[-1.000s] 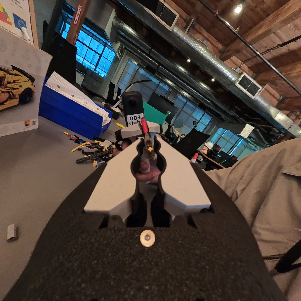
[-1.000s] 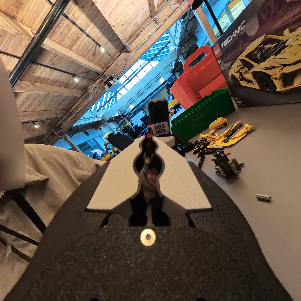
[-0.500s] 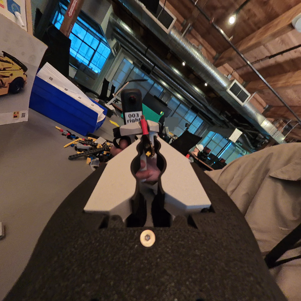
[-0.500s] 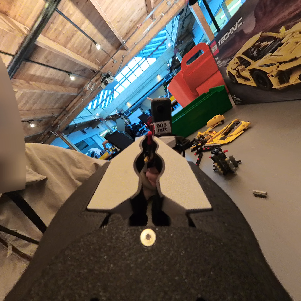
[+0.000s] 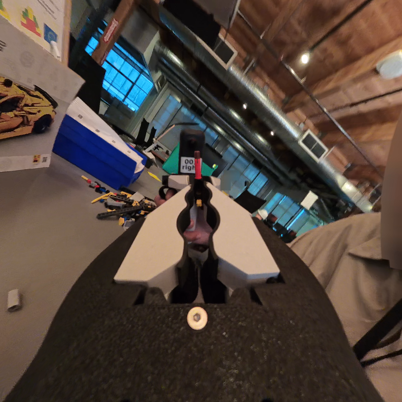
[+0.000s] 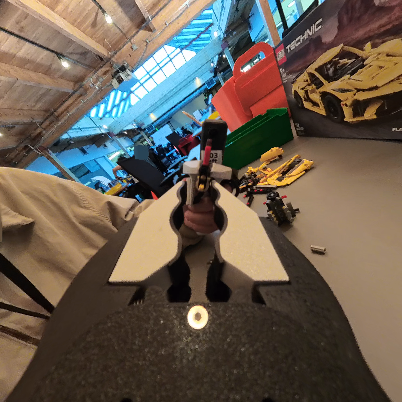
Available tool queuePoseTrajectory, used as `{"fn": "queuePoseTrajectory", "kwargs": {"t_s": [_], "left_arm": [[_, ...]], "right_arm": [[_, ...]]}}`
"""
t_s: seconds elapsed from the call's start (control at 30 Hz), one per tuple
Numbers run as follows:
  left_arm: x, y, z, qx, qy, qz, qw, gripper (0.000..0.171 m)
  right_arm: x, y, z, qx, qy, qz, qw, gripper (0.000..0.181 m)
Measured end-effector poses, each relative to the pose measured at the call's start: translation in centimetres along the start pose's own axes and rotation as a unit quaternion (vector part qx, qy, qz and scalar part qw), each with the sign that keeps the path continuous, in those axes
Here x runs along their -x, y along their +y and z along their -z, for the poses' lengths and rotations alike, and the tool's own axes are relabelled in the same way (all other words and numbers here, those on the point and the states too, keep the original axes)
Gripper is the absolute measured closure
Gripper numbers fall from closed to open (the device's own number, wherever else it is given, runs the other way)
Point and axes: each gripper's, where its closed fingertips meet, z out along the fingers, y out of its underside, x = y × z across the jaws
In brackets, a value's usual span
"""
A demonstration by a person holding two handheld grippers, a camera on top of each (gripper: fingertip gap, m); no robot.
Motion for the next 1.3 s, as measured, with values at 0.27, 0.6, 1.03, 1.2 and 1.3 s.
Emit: {"fn": "queuePoseTrajectory", "kwargs": {"t_s": [0.27,0.6,1.03,1.2,1.3], "left_arm": [[1.9,-0.5,0.3,-0.044,-0.030,0.068,0.996,0.165],[3.1,-1.1,0.6,-0.098,-0.041,0.118,0.987,0.164],[2.7,-0.3,-0.3,-0.122,-0.042,0.142,0.981,0.164],[2.1,-0.3,-0.4,-0.103,-0.030,0.123,0.987,0.164],[1.8,-0.2,-0.4,-0.087,-0.028,0.106,0.990,0.164]], "right_arm": [[-2.5,-0.2,-0.6,0.009,0.230,0.279,0.932,0.149],[-3.4,0.0,-1.1,0.033,0.389,0.416,0.821,0.152],[-4.1,-0.3,-0.5,0.043,0.432,0.423,0.795,0.147],[-3.5,-0.5,-0.6,0.059,0.399,0.476,0.781,0.150],[-3.1,-0.5,-0.7,0.065,0.383,0.516,0.763,0.151]]}}
